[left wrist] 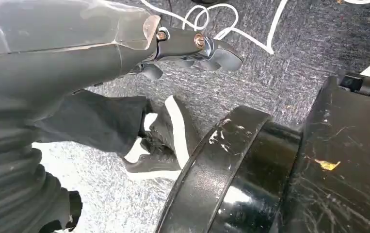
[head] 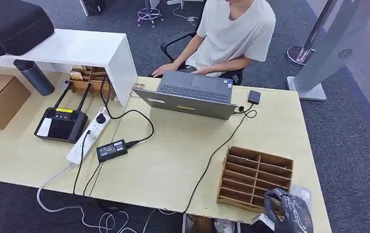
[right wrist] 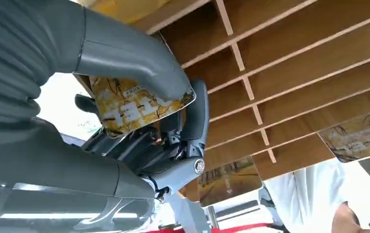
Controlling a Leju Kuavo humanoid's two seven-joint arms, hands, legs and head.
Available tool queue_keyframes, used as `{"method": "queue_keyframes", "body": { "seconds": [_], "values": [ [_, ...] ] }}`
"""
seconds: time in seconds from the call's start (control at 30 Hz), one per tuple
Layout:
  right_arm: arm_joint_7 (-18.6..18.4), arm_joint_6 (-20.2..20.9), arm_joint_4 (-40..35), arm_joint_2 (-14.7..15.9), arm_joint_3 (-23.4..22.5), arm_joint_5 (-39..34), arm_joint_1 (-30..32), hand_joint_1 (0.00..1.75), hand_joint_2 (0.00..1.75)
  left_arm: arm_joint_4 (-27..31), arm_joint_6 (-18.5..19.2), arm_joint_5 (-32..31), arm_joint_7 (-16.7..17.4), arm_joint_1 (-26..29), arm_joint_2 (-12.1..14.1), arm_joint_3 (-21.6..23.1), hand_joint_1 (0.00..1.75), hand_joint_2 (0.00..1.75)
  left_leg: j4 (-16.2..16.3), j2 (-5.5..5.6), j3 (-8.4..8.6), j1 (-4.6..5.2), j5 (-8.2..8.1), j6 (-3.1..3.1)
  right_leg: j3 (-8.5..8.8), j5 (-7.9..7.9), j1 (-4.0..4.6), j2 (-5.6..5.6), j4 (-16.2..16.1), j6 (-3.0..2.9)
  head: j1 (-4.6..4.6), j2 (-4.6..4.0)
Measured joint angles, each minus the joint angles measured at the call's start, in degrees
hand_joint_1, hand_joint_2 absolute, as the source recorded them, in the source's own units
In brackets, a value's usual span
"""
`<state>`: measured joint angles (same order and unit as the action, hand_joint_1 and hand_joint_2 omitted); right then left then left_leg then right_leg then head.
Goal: Pass the card to the sensor for recognition and then transmit it.
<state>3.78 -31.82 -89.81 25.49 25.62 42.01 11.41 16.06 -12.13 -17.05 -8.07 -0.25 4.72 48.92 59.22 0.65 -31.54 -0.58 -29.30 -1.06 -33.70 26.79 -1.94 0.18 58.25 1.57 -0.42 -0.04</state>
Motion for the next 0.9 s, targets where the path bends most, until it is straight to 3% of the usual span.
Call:
{"method": "queue_keyframes", "body": {
  "seconds": [0.6, 0.9],
  "values": [
    [1.1, -0.1, -1.2, 0.0, -0.9, 1.3, 0.5, 1.75, 1.75, 0.1, -4.5, 0.0, -0.3, -0.3, 0.2, 0.0, 0.00, 1.75, 0.0, 0.00, -0.04, 0.00, 0.00, 0.00, 0.01, 0.00, 0.00, 0.02, 0.0, 0.00, 0.00, 0.00],
    [5.7, 6.6, -4.6, 0.0, -6.9, 4.9, -8.2, 1.75, 1.75, 0.2, -2.6, 0.0, 1.3, -1.7, 0.3, 1.2, 0.00, 1.75, 0.0, 0.00, 0.00, 0.01, 0.12, -0.02, 0.02, -0.10, -0.01, 0.01, 0.0, 0.04, 0.00, 0.00]
  ]
}}
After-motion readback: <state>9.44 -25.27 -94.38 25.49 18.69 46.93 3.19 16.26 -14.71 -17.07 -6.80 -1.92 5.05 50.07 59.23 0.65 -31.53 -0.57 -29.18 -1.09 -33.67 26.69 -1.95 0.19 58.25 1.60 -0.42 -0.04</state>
